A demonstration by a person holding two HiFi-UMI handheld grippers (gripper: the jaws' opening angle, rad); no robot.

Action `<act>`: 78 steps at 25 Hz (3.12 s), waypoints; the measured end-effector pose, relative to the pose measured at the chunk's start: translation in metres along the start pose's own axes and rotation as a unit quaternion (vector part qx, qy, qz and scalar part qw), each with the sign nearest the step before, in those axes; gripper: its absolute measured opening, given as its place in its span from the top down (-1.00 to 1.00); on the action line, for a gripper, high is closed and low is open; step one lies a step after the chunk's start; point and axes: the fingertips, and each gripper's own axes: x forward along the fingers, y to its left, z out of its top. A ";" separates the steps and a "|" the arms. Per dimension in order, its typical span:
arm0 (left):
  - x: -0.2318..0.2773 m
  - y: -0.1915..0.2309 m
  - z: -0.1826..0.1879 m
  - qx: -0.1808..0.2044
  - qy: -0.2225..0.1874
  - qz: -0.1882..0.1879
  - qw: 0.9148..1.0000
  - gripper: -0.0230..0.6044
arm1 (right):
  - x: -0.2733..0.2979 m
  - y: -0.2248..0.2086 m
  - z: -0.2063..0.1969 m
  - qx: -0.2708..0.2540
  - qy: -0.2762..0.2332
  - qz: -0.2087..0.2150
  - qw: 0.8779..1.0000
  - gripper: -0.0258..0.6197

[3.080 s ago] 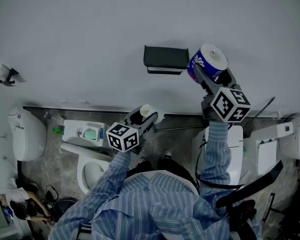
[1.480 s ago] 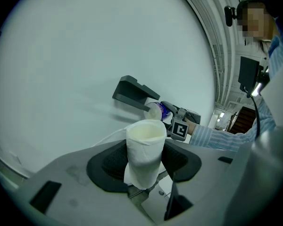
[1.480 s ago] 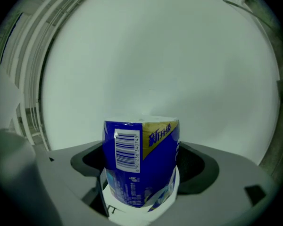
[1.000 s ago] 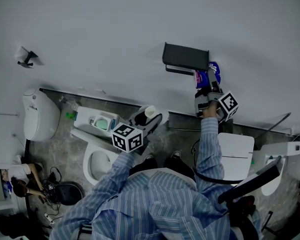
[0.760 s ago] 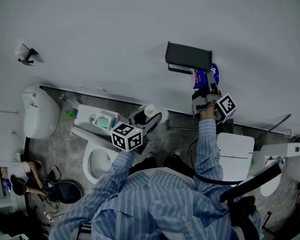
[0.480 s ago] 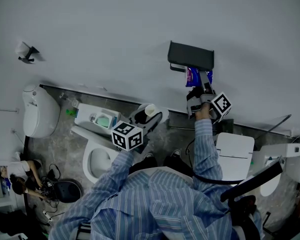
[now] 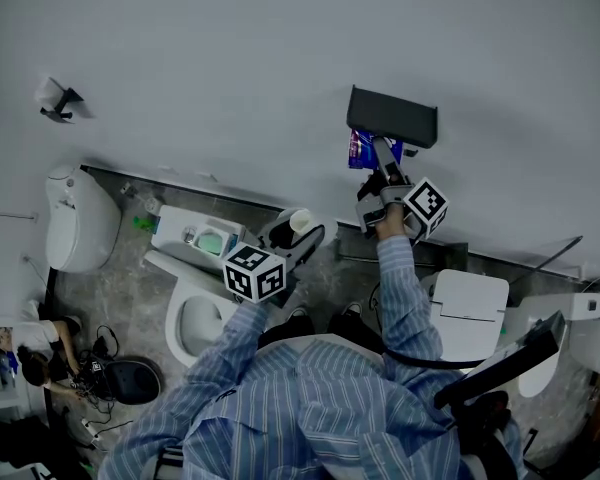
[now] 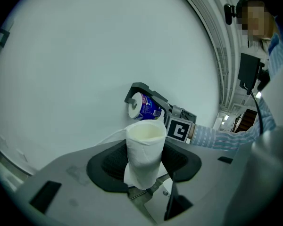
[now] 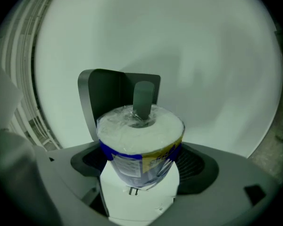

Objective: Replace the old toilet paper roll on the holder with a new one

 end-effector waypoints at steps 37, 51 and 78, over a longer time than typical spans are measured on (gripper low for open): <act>-0.084 -0.020 -0.041 0.018 0.035 -0.098 0.994 0.28 | -0.148 -0.004 -0.169 -0.353 0.130 -0.190 0.907 -0.41; -0.129 -0.035 -0.064 0.000 0.019 -0.100 0.995 0.28 | -0.210 0.010 -0.221 -0.398 0.139 -0.225 0.878 0.73; -0.267 -0.229 -0.211 -0.018 0.025 -0.037 0.999 0.28 | -0.473 0.015 -0.308 -0.371 0.218 -0.210 0.878 0.81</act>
